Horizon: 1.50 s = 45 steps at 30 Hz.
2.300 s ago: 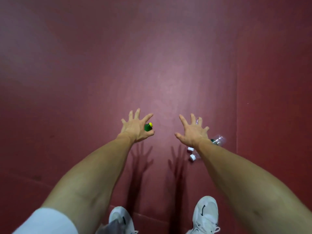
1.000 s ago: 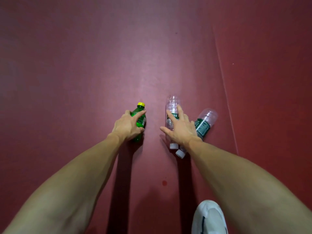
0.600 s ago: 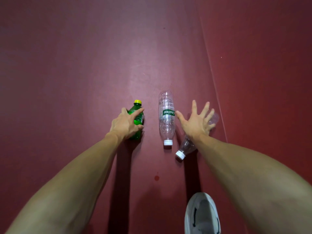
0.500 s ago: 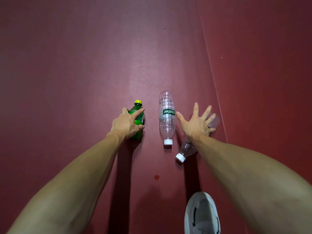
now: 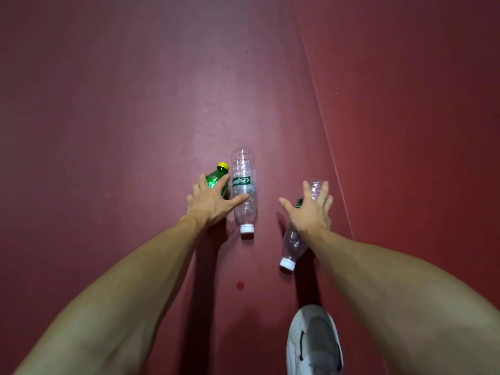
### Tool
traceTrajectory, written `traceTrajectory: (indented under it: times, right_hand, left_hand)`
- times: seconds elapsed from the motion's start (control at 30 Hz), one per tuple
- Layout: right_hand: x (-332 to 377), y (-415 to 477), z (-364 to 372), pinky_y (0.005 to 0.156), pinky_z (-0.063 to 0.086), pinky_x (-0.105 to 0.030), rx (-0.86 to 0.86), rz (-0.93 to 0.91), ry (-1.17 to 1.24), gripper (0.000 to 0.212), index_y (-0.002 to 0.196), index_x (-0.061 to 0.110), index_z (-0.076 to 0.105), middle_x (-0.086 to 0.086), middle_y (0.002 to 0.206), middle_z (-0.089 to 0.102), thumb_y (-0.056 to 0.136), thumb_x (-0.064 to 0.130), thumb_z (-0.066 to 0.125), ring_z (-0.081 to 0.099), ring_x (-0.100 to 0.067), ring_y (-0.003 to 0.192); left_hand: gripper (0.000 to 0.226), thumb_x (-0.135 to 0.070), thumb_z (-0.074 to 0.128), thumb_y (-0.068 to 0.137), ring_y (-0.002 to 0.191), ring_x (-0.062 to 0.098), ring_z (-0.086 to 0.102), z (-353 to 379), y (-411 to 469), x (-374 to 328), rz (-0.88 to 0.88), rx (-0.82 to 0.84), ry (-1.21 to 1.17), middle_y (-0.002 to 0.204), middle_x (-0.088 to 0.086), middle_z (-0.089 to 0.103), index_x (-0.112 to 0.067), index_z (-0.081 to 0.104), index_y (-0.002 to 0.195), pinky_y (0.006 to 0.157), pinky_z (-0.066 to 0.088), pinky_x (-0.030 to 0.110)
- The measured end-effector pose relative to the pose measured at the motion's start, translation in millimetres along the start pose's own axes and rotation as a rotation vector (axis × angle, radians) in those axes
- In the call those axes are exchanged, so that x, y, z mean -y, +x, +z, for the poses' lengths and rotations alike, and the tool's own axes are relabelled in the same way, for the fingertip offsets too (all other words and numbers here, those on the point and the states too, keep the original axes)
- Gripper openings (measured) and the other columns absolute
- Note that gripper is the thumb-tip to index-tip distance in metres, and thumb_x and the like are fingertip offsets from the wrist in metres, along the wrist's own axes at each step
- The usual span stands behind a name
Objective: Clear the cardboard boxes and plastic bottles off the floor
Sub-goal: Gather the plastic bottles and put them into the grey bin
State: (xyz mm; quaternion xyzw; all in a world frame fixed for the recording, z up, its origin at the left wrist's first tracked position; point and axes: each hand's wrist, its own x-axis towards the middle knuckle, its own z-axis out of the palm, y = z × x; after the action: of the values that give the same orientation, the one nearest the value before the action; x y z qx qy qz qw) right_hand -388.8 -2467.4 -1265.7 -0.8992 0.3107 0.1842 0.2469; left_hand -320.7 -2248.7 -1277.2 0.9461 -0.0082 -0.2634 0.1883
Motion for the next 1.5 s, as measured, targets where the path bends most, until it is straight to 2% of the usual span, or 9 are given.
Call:
traceTrajectory:
  times: [0.27, 0.43, 0.5, 0.6, 0.73, 0.87, 1.17, 1.3, 1.5]
  right_hand:
    - [7, 7, 12, 0.116, 0.028, -0.053, 0.066, -0.149, 0.091, 0.084, 0.158, 0.043, 0.012, 0.005, 0.163, -0.027, 0.092, 0.053, 0.063, -0.016, -0.024, 0.153]
    - [3, 8, 8, 0.114, 0.032, -0.049, 0.1, -0.142, 0.033, 0.085, 0.158, 0.045, 0.007, 0.005, 0.163, -0.027, 0.095, 0.04, 0.064, -0.011, -0.025, 0.154]
    - [-2, 8, 7, 0.11, 0.037, -0.048, 0.101, -0.139, -0.02, 0.086, 0.157, 0.047, 0.002, 0.006, 0.164, -0.026, 0.095, 0.043, 0.062, -0.002, -0.026, 0.154]
    - [-5, 7, 4, 0.103, 0.043, -0.043, 0.08, -0.142, -0.048, 0.091, 0.156, 0.048, -0.003, 0.007, 0.165, -0.022, 0.094, 0.05, 0.062, 0.026, -0.029, 0.148]
    - [-1, 4, 1, 0.097, 0.046, -0.039, 0.085, -0.116, -0.003, 0.09, 0.158, 0.042, 0.002, 0.005, 0.166, -0.019, 0.093, 0.047, 0.065, 0.05, -0.035, 0.132]
    - [-1, 0, -1, 0.103, 0.043, -0.04, 0.076, -0.092, 0.073, 0.088, 0.158, 0.04, 0.009, 0.007, 0.167, -0.015, 0.093, 0.042, 0.068, 0.048, -0.037, 0.135]
    - [-13, -10, 0, 0.1, 0.045, -0.04, 0.156, -0.184, -0.146, 0.108, 0.156, 0.042, -0.013, 0.001, 0.163, -0.028, 0.086, 0.058, 0.068, 0.039, -0.033, 0.14]
    - [-8, -8, 3, 0.102, 0.046, -0.041, 0.169, -0.228, -0.163, 0.105, 0.157, 0.04, -0.012, -0.002, 0.162, -0.031, 0.09, 0.049, 0.068, 0.043, -0.035, 0.137]
    - [-5, -7, 8, 0.106, 0.045, -0.042, 0.178, -0.322, -0.211, 0.099, 0.158, 0.039, -0.006, 0.001, 0.163, -0.029, 0.093, 0.039, 0.068, 0.041, -0.031, 0.139]
  left_hand:
    - [0.103, -0.095, 0.041, 0.07, 0.15, 0.036, 0.008, 7, 10, -29, -0.076, 0.018, -0.066, 0.164, 0.015, -0.005, -0.043, 0.019, 0.156, 0.116, 0.015, 0.065]
    - [0.092, -0.094, 0.043, 0.07, 0.148, 0.037, 0.011, 15, 14, -33, -0.082, 0.003, 0.058, 0.163, 0.017, -0.007, -0.052, 0.026, 0.15, 0.109, 0.022, 0.068]
    - [0.088, -0.094, 0.044, 0.07, 0.147, 0.036, 0.013, 18, 15, -32, -0.09, -0.006, 0.073, 0.163, 0.016, -0.006, -0.055, 0.029, 0.148, 0.109, 0.024, 0.067]
    - [0.088, -0.093, 0.045, 0.071, 0.146, 0.035, 0.015, 18, 16, -32, -0.108, 0.003, 0.07, 0.163, 0.015, -0.004, -0.053, 0.031, 0.148, 0.109, 0.026, 0.064]
    - [0.088, -0.091, 0.046, 0.072, 0.145, 0.038, 0.019, 15, 14, -30, -0.084, 0.018, 0.082, 0.163, 0.015, -0.006, -0.051, 0.032, 0.149, 0.11, 0.027, 0.062]
    - [0.092, -0.092, 0.05, 0.068, 0.143, 0.042, 0.021, 13, 8, -28, -0.074, 0.052, 0.106, 0.163, 0.015, -0.01, -0.052, 0.03, 0.149, 0.109, 0.03, 0.061]
    - [0.089, -0.089, 0.052, 0.071, 0.139, 0.04, 0.026, 20, -10, -24, -0.096, 0.058, 0.117, 0.162, 0.013, -0.005, -0.053, 0.028, 0.149, 0.106, 0.034, 0.059]
    - [0.092, -0.091, 0.052, 0.069, 0.141, 0.04, 0.023, 22, -20, -14, -0.082, 0.083, 0.122, 0.162, 0.012, -0.007, -0.054, 0.026, 0.15, 0.106, 0.033, 0.062]
    - [0.085, -0.085, 0.059, 0.07, 0.139, 0.037, 0.026, 21, -23, -15, -0.093, 0.036, 0.05, 0.162, 0.011, -0.001, -0.054, 0.037, 0.146, 0.107, 0.032, 0.058]
